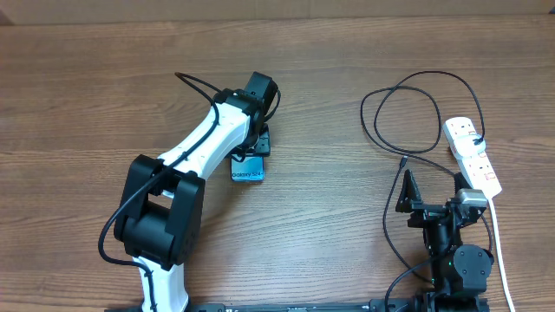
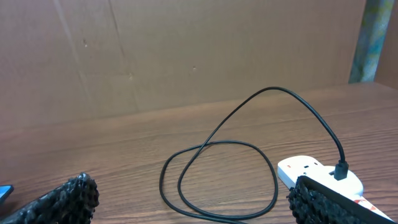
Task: Plug charger to phone and switch on socket
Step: 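Lift the phone with the left gripper and tilt it upright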
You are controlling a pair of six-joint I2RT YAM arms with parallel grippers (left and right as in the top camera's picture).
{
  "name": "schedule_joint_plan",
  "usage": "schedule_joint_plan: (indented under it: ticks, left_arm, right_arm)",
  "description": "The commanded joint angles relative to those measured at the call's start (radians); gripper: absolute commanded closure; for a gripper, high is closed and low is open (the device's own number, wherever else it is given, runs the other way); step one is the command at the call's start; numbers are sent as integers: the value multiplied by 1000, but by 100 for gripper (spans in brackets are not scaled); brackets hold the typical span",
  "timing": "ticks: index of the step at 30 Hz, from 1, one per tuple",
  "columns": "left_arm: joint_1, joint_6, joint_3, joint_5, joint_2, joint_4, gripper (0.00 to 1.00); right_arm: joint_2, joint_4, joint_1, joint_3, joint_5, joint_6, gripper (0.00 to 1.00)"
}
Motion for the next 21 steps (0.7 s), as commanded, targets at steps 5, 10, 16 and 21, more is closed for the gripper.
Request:
schedule_joint_plan:
  ticks: [5, 10, 16, 21]
  left_arm:
    - [5, 19, 130, 36, 5, -83, 43]
    - [5, 19, 196, 129, 5, -154, 43]
    - [6, 18, 250, 249, 5, -216, 43]
    - [6, 6, 254, 351, 5, -248, 43]
  right_arm:
    - [-5, 6, -6, -11, -5, -4, 0]
    - [-5, 6, -6, -11, -5, -4, 0]
    - [-5, 6, -6, -11, -5, -4, 0]
    - [-5, 6, -6, -11, -5, -4, 0]
